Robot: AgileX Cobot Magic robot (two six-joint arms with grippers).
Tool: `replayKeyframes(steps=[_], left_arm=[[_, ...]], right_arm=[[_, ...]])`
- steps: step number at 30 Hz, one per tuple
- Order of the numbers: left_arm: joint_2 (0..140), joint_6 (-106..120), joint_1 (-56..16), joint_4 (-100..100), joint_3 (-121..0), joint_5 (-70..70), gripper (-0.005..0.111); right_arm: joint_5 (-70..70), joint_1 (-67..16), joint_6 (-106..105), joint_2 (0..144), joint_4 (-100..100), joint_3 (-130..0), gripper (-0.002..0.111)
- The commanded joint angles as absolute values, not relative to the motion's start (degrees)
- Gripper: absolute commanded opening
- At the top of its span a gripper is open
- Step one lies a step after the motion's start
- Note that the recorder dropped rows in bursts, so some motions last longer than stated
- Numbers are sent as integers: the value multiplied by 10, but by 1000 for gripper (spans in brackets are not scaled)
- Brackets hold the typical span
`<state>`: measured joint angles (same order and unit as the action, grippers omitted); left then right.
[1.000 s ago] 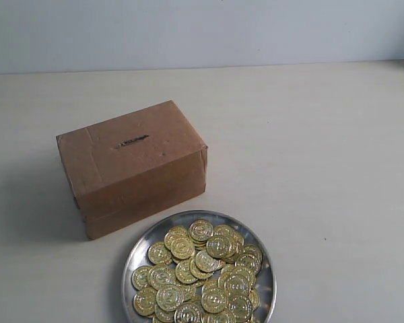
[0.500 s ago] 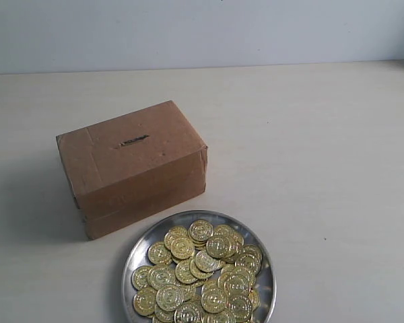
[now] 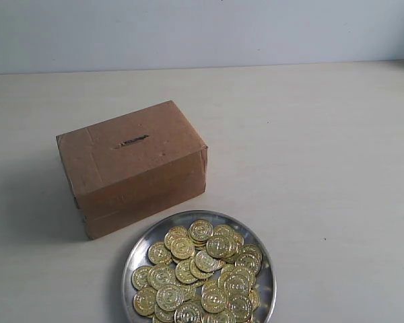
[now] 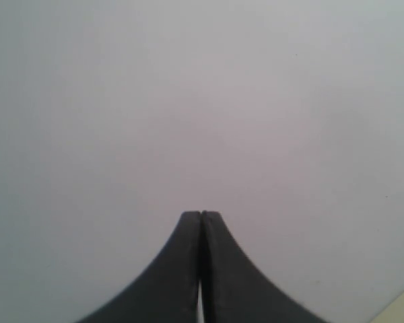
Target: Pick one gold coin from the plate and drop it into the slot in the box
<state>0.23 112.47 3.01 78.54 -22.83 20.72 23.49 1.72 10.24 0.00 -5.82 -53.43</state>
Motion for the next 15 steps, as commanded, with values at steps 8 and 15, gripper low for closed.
replayKeyframes(steps=[8,15], left_arm=[[0,1120,28,549,-212,204,0],[0,1120,28,254,-127,33,0]], right_arm=[[-15,20,105,0,-64,-370,0],[-53,20,105,0,-66,-256,0]])
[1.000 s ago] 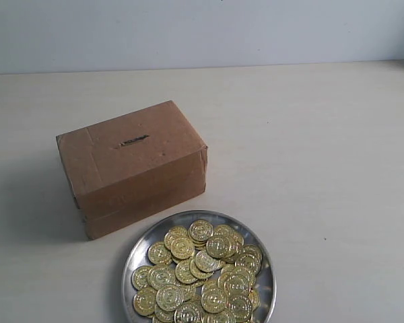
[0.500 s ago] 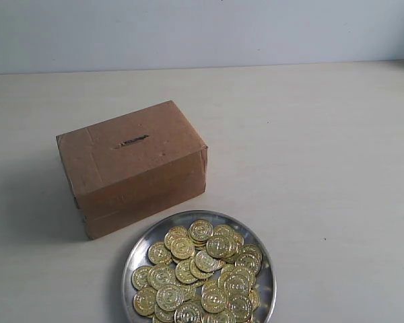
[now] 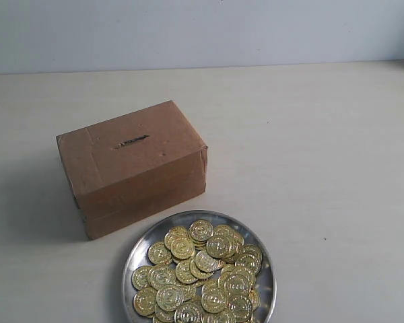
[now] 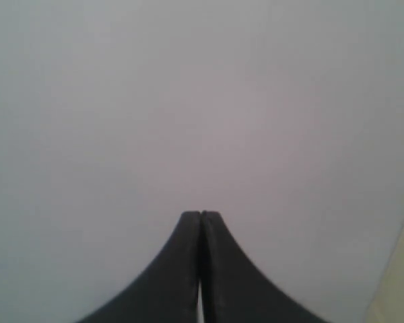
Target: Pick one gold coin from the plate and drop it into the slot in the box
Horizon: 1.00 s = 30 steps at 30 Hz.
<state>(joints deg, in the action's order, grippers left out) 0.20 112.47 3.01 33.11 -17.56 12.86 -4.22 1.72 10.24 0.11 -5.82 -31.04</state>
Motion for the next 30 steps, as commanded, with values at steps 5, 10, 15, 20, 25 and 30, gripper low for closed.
replayKeyframes(steps=[5,10,15,20,25,30], left_arm=[[0,1120,28,179,0,11,0],[0,1120,17,106,0,43,0],[0,1120,14,106,0,50,0],[0,1120,14,106,0,124,0],[0,1120,14,106,0,162,0],[0,1120,14,109,0,198,0]], right_arm=[[-139,20,105,0,-89,-116,0],[-155,20,105,0,-92,-9,0],[-134,20,105,0,-92,0,0],[-90,20,105,0,-92,0,0],[-55,20,105,0,-92,0,0],[23,20,105,0,-92,0,0]])
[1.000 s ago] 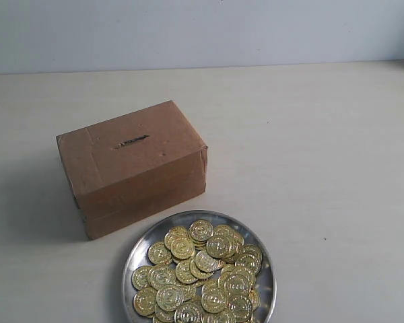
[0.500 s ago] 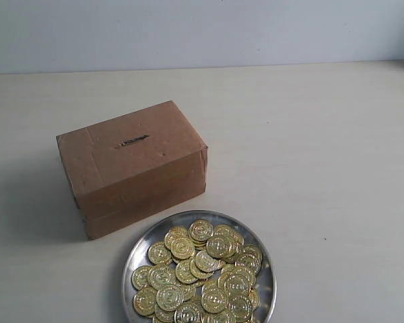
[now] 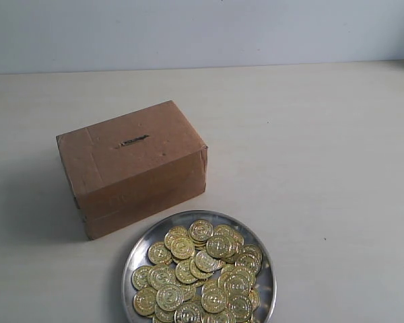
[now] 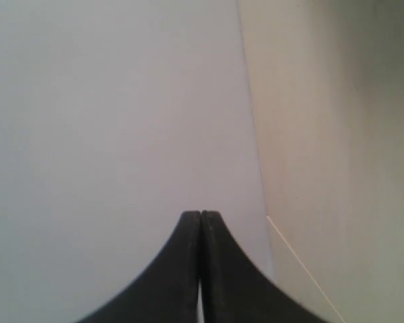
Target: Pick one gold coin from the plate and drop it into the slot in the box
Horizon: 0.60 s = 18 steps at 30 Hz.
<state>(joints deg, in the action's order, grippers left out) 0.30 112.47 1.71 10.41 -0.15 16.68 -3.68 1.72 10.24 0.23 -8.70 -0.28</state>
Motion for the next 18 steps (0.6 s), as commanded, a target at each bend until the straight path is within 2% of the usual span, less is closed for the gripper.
replayKeyframes(steps=[1,18], left_arm=[[0,1120,14,111,0,198,0],[0,1120,14,112,0,201,0]], right_arm=[[35,20,105,0,-92,0,0],[62,20,105,0,-91,0,0]])
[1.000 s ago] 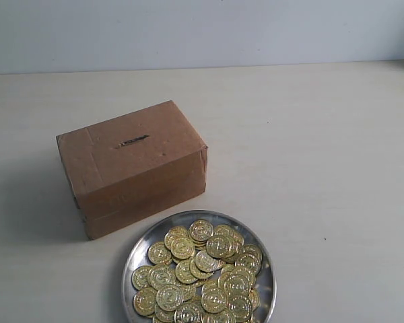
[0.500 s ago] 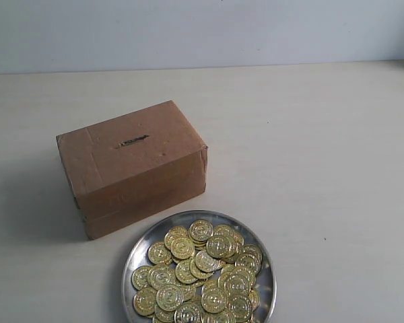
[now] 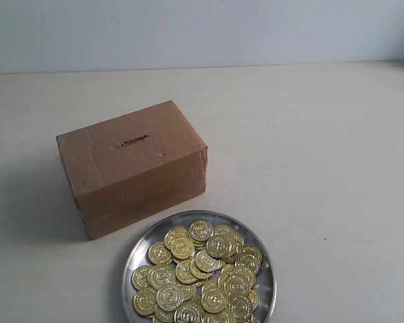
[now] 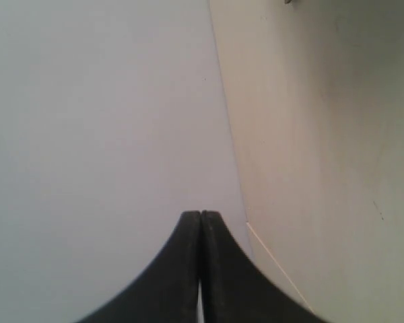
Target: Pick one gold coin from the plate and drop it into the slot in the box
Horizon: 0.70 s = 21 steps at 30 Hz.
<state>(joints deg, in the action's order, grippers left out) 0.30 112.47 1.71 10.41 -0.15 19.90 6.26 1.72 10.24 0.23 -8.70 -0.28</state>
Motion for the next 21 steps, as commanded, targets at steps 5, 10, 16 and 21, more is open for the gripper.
replayKeyframes(steps=[5,10,16,21], left_arm=[[0,1084,14,113,0,203,0],[0,938,14,113,0,202,0],[0,564,14,117,0,198,0],[0,393,14,127,0,195,0]], right_arm=[[62,20,105,0,-90,0,0],[90,20,105,0,-90,0,0],[111,20,105,0,-90,0,0],[112,20,106,0,-90,0,0]])
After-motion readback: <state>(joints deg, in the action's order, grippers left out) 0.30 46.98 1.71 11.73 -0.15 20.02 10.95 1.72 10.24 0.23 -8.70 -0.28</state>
